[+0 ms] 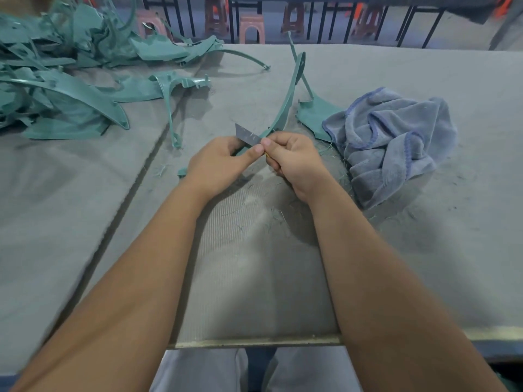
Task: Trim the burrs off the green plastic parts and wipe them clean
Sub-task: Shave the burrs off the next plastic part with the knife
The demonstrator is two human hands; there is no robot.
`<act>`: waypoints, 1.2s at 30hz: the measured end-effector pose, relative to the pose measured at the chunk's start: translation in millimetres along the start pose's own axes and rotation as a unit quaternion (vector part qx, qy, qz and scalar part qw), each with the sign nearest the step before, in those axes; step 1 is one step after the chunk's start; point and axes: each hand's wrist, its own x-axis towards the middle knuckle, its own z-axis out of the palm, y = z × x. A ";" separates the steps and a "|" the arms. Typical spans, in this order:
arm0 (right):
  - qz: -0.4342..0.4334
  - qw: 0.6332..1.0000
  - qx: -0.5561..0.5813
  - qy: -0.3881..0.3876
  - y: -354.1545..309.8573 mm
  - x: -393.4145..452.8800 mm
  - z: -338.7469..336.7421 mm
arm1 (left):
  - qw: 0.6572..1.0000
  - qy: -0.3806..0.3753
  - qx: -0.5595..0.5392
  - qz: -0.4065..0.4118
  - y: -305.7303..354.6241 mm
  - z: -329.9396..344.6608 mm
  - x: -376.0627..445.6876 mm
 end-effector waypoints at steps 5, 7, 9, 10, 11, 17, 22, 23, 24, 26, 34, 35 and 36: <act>-0.018 1.000 0.012 0.013 0.1 -1.6 0.8 | 1.000 0.021 0.006 0.002 1.1 3.0 1.2; -0.020 1.000 0.009 0.017 0.0 -1.8 0.7 | 1.000 0.023 -0.012 0.001 0.0 2.8 2.3; -0.023 0.999 0.011 0.020 0.3 -2.2 0.7 | 0.999 0.023 -0.022 0.005 -1.2 2.8 2.7; -0.026 0.999 0.012 0.020 0.3 -2.4 0.7 | 0.999 0.025 -0.021 0.011 -1.3 3.2 2.5; -0.028 0.999 0.013 0.020 0.3 -2.5 0.7 | 0.999 0.027 -0.020 0.015 -1.5 3.5 2.3; -0.039 0.999 0.025 0.025 1.0 -1.2 1.1 | 0.999 0.051 0.000 0.007 -2.3 4.9 3.3; -0.043 0.998 0.050 0.026 1.0 -2.0 -0.1 | 0.993 0.093 0.072 -0.028 0.3 7.0 5.5; -0.043 0.997 0.058 0.028 0.7 -2.2 -0.7 | 0.990 0.103 0.086 -0.035 1.7 7.9 5.6; -0.043 0.996 0.067 0.029 0.5 -2.5 -1.1 | 0.988 0.111 0.101 -0.040 3.5 8.8 5.5; -0.038 0.996 0.080 0.029 -0.1 -2.9 -1.8 | 0.983 0.122 0.130 -0.038 6.4 10.0 5.1; -0.010 0.991 0.130 0.031 -1.9 -1.6 -4.8 | 0.973 0.132 0.186 -0.022 8.5 9.3 3.3; -0.009 0.990 0.135 0.030 -1.7 -1.4 -5.1 | 0.973 0.132 0.189 -0.020 8.8 9.2 2.9; -0.009 0.990 0.138 0.031 -1.4 -1.5 -5.4 | 0.972 0.132 0.191 -0.017 9.2 9.1 2.6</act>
